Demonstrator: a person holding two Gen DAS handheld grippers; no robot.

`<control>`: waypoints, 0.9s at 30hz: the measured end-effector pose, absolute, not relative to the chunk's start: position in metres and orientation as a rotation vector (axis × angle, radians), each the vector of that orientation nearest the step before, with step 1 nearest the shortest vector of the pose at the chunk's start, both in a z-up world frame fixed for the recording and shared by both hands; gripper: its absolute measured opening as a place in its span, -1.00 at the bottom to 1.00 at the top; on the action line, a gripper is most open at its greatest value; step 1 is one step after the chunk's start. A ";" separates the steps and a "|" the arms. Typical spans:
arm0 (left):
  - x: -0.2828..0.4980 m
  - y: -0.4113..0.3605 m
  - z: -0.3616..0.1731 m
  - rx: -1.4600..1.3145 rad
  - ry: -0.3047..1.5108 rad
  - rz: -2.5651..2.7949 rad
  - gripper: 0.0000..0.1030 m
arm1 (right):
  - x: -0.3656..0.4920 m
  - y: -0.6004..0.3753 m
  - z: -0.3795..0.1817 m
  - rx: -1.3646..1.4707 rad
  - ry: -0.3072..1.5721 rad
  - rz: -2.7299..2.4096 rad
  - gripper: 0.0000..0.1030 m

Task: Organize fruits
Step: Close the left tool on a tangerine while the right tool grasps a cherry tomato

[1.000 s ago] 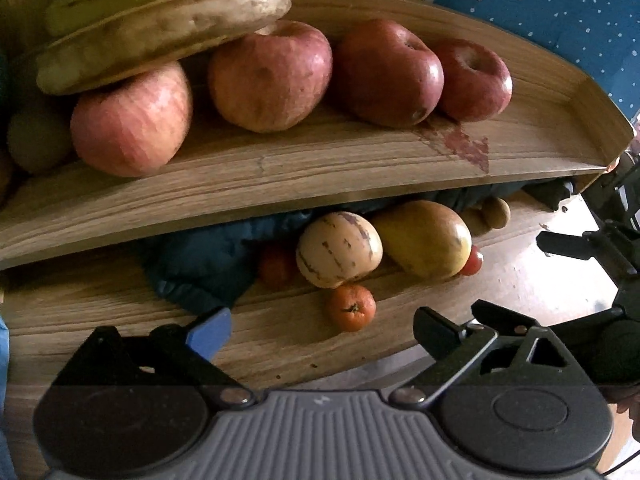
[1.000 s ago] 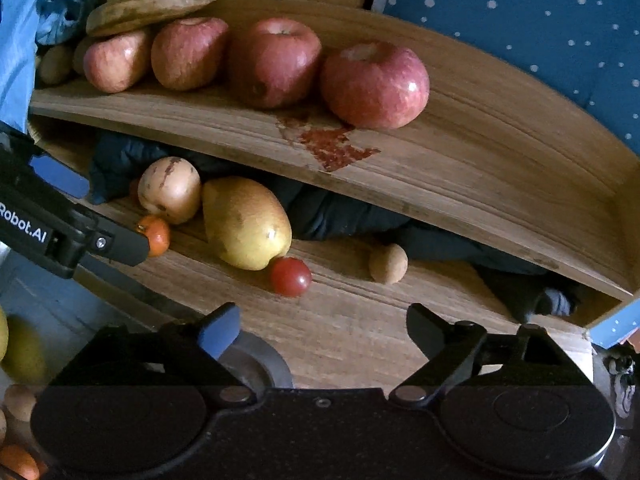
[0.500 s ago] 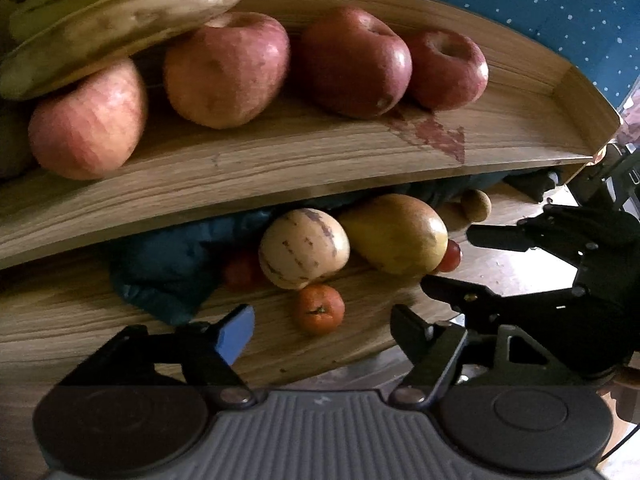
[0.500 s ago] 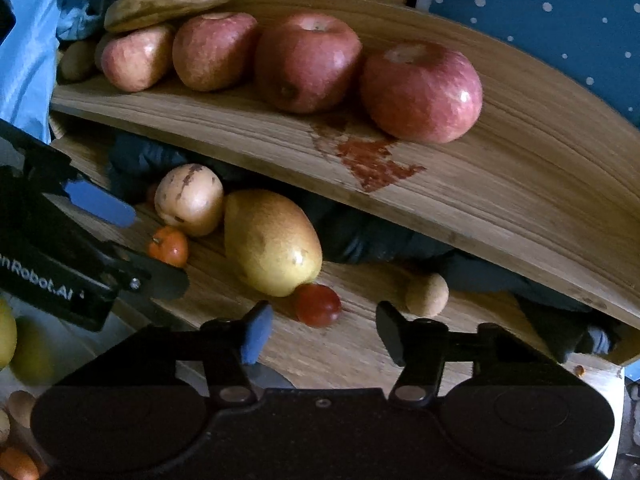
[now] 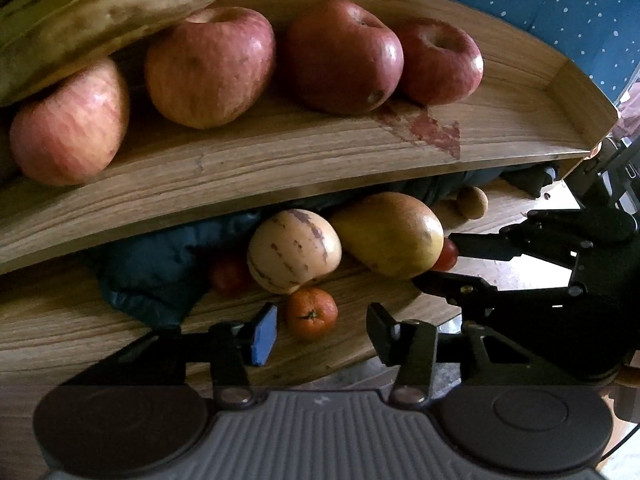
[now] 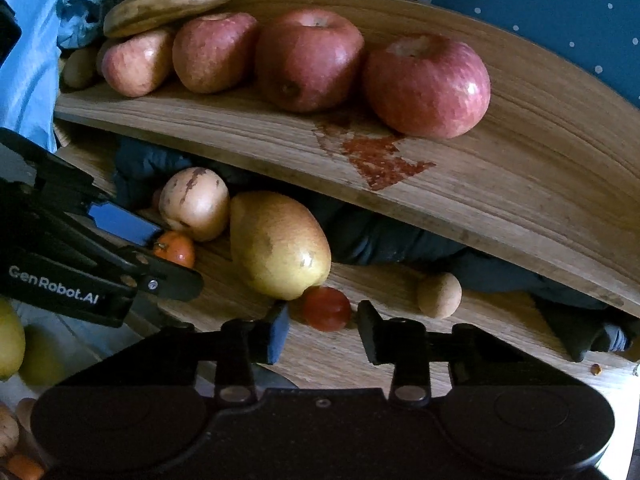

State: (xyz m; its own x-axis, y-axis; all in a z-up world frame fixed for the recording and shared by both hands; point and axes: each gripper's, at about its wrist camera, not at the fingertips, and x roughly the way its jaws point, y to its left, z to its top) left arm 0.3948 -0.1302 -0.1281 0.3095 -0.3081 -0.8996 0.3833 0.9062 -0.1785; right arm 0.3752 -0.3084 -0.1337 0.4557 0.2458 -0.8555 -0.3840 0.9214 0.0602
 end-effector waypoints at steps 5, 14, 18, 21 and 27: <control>0.394 -0.134 -0.129 0.086 1.165 -0.446 -0.15 | 0.374 -0.311 -0.132 -0.150 1.026 0.400 -0.37; 0.392 -0.125 -0.129 0.072 1.156 -0.432 -0.38 | 0.369 -0.307 -0.130 -0.163 1.031 0.407 -0.48; 0.390 -0.122 -0.128 0.060 1.160 -0.443 -0.39 | 0.365 -0.305 -0.127 -0.165 1.033 0.413 -0.48; 0.387 -0.121 -0.126 0.060 1.156 -0.454 -0.39 | 0.363 -0.302 -0.124 -0.167 1.033 0.419 -0.48; 0.379 -0.112 -0.117 0.057 1.141 -0.470 -0.39 | 0.358 -0.297 -0.117 -0.168 1.027 0.422 -0.48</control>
State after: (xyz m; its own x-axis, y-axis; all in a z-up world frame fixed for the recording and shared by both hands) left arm 0.3793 -0.1124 -0.1171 0.3301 -0.3308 -0.8841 0.3882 0.9013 -0.1923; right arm 0.3579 -0.2973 -0.1170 0.4461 0.2615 -0.8559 -0.4162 0.9073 0.0602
